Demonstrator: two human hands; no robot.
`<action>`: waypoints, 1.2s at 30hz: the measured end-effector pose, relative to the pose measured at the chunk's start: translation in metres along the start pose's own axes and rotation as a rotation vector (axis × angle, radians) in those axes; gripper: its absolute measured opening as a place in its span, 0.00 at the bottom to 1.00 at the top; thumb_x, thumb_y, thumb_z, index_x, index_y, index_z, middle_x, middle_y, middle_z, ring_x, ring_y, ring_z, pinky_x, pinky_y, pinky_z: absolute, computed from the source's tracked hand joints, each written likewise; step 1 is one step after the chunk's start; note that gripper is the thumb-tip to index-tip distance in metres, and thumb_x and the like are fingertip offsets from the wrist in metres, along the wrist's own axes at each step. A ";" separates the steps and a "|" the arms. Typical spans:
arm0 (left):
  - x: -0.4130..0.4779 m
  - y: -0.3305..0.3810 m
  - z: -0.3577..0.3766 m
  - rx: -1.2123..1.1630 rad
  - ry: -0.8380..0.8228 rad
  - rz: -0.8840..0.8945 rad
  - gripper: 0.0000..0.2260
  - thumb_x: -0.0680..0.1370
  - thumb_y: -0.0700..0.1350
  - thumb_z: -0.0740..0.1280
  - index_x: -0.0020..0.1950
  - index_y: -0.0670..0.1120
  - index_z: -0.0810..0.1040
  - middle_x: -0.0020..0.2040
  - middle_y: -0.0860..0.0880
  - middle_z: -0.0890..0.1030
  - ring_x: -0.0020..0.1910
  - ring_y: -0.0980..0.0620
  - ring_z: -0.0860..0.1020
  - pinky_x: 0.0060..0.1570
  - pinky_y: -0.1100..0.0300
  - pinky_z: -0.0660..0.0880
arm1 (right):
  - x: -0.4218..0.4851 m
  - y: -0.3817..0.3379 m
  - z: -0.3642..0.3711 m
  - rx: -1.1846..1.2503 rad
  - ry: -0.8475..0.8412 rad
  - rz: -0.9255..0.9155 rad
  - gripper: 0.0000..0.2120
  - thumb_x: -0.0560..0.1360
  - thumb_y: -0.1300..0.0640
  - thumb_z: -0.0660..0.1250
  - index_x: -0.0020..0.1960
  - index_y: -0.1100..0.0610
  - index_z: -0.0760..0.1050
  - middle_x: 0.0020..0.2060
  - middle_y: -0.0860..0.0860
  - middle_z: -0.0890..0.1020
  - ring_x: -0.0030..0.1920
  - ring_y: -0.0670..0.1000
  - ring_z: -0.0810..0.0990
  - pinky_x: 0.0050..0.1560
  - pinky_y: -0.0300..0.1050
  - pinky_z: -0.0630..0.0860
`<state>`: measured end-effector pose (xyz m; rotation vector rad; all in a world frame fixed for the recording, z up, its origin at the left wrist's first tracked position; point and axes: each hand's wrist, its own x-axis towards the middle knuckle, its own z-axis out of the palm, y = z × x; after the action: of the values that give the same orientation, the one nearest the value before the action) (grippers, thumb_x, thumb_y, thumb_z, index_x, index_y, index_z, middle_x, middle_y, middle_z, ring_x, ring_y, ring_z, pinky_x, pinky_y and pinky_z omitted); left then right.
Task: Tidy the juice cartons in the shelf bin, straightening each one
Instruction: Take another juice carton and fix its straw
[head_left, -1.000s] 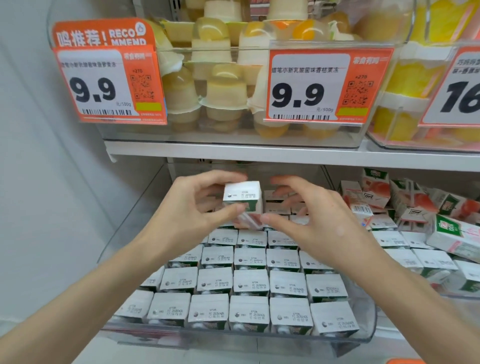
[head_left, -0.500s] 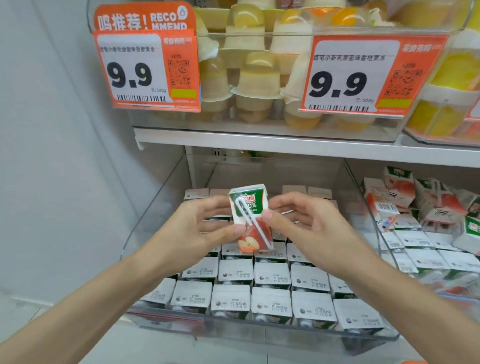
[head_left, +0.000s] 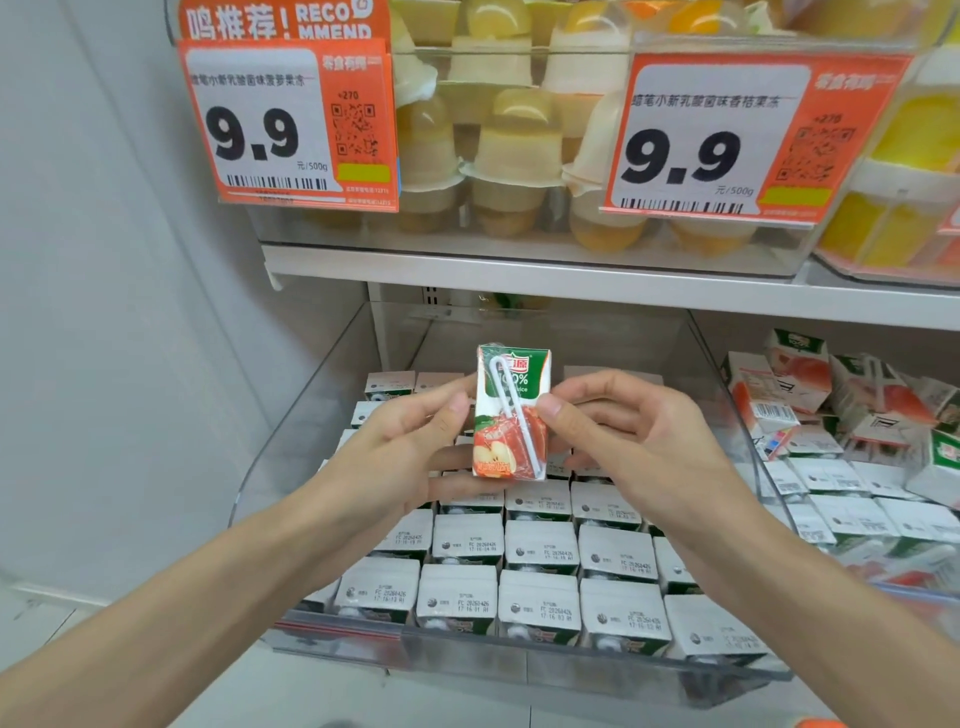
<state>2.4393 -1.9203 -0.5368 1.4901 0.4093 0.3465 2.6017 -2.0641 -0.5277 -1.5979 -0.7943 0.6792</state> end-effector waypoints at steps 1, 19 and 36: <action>0.001 -0.001 -0.001 -0.006 -0.004 -0.001 0.18 0.88 0.45 0.57 0.76 0.51 0.75 0.64 0.47 0.86 0.63 0.43 0.85 0.63 0.50 0.82 | 0.000 0.000 0.000 -0.001 0.004 0.001 0.12 0.73 0.44 0.76 0.53 0.50 0.85 0.47 0.47 0.89 0.49 0.49 0.88 0.55 0.48 0.82; 0.003 -0.001 0.000 -0.077 -0.105 -0.017 0.17 0.88 0.42 0.57 0.75 0.46 0.75 0.67 0.47 0.84 0.67 0.46 0.83 0.65 0.54 0.80 | -0.004 -0.004 -0.002 -0.095 -0.170 -0.025 0.15 0.76 0.56 0.77 0.60 0.42 0.85 0.54 0.45 0.86 0.57 0.46 0.85 0.63 0.47 0.79; 0.008 -0.002 0.003 -0.205 -0.040 -0.081 0.18 0.86 0.45 0.60 0.73 0.41 0.77 0.65 0.43 0.85 0.65 0.44 0.84 0.64 0.51 0.81 | -0.002 -0.002 0.001 -0.008 -0.094 0.065 0.17 0.70 0.51 0.81 0.57 0.50 0.84 0.50 0.45 0.89 0.51 0.46 0.89 0.53 0.39 0.79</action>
<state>2.4477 -1.9189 -0.5387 1.2751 0.3893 0.2845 2.5995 -2.0652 -0.5259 -1.6140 -0.8171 0.8044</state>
